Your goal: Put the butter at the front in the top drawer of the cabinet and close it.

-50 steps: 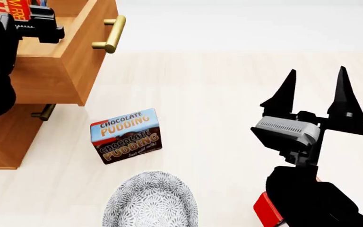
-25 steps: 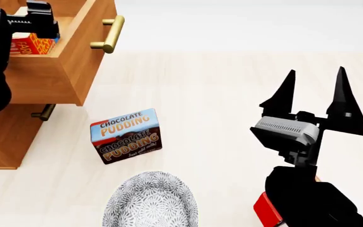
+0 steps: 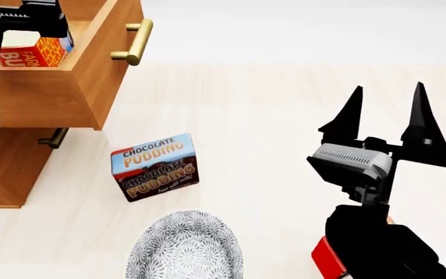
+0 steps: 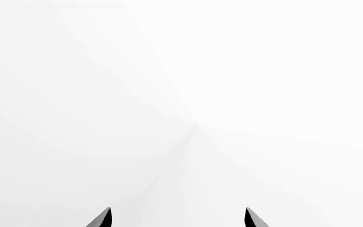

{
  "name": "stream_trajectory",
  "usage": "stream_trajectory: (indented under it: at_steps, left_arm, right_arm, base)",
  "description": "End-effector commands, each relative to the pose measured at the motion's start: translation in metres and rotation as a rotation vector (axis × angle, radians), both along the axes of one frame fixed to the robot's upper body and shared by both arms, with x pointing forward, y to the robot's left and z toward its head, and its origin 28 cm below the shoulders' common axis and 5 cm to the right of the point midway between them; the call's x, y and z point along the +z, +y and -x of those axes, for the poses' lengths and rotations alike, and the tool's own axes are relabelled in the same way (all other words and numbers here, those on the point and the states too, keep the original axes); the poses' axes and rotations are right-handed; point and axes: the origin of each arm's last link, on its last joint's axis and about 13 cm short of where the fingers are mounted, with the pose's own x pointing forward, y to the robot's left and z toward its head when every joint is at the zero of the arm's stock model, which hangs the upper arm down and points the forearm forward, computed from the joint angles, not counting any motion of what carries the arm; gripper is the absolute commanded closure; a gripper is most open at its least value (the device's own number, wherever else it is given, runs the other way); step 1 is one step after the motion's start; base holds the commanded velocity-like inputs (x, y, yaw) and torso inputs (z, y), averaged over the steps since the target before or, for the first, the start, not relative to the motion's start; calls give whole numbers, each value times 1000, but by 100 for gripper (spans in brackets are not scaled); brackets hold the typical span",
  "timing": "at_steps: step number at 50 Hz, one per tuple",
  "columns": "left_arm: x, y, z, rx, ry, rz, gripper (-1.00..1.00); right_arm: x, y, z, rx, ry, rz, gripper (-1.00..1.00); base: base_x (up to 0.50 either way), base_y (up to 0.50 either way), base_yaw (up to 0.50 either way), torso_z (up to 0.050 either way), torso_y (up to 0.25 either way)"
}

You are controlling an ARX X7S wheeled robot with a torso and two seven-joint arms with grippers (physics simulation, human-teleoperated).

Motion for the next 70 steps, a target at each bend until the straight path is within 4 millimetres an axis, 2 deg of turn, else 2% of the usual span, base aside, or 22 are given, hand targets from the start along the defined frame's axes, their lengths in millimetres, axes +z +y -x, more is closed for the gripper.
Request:
stream_trajectory:
  at_steps: [1, 5, 15, 25, 34, 40, 51, 60, 70]
  left_arm:
    - [10, -20, 37, -159, -97, -3, -100]
    - [10, -33, 55, -247, -144, -17, -100]
    - [-8, -73, 93, -553, -244, -71, -100]
    - [-43, -110, 100, -775, -215, -174, -100]
    - [-71, -131, 105, -895, -172, -263, -100]
    - [-85, -139, 96, -921, -119, -278, -100]
    - [-107, -147, 61, -939, 68, -230, -100]
    - [-116, -147, 29, -892, 169, -184, -100]
    - [-122, -146, 3, -819, 224, -160, -100]
  right_arm:
    - [0, 0, 1, -2, -1, 0, -100]
    - [1, -1, 1, -5, -3, -2, -100]
    - [2, -3, 4, -15, -5, -5, -100]
    - [2, -8, 10, -37, -3, -9, -100]
    - [-1, -9, 11, -46, 2, -12, -100]
    - [-2, -9, 10, -48, 7, -11, -100]
    - [-6, -8, 8, -52, 17, -9, -100]
    - [-7, -8, 9, -54, 19, -10, -100]
    - [-9, -8, 10, -54, 23, -14, -100]
  base:
    - [0, 0, 0, 0, 0]
    - [0, 0, 0, 0, 0]
    - [0, 0, 0, 0, 0]
    - [0, 0, 0, 0, 0]
    - [0, 0, 0, 0, 0]
    - [0, 0, 0, 0, 0]
    - [0, 0, 0, 0, 0]
    - [0, 0, 0, 0, 0]
    - [0, 0, 0, 0, 0]
